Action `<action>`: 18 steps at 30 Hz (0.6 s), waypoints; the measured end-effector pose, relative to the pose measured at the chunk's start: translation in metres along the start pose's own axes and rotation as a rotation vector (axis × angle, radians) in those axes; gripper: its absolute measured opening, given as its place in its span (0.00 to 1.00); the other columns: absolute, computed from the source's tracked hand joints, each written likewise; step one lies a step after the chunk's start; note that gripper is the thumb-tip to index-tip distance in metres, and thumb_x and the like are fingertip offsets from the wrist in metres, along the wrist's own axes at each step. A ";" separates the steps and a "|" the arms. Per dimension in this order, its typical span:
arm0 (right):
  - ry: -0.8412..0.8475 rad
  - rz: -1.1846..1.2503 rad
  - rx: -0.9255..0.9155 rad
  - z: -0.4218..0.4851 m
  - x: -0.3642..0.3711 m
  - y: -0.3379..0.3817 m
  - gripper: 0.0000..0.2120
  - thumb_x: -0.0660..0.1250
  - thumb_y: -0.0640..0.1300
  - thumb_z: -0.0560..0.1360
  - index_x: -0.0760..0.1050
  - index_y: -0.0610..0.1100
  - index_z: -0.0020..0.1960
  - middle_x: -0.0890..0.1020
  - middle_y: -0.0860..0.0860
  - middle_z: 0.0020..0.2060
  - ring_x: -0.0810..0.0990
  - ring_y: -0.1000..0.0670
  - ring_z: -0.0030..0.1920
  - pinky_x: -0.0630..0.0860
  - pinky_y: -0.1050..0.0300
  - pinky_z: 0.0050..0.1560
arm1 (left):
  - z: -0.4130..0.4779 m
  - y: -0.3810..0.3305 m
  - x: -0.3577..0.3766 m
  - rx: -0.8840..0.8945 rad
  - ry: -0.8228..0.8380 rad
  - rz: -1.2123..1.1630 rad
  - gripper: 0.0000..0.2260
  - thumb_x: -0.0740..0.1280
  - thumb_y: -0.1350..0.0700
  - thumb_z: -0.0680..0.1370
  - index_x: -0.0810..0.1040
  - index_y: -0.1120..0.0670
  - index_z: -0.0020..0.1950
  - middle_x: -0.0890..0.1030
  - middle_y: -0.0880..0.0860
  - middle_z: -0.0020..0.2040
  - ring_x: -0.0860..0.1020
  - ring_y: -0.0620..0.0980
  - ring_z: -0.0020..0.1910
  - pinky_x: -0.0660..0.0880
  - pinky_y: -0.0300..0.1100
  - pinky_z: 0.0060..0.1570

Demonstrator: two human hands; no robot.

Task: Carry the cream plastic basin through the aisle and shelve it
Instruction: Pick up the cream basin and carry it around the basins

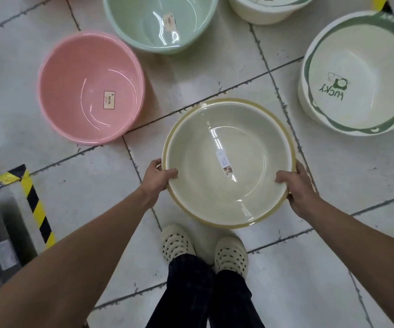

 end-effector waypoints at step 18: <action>0.035 0.035 0.006 0.013 -0.005 -0.018 0.32 0.64 0.36 0.57 0.76 0.55 0.59 0.82 0.48 0.50 0.79 0.43 0.49 0.77 0.50 0.46 | 0.006 0.004 0.007 0.022 0.080 -0.071 0.38 0.70 0.68 0.72 0.67 0.47 0.80 0.79 0.55 0.63 0.82 0.58 0.54 0.83 0.50 0.41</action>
Point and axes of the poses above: each hand's wrist, its own z-axis towards the middle knuckle, its own x-axis out of the palm, y = z × x, the point moved 2 cm from there along z, towards the middle knuckle
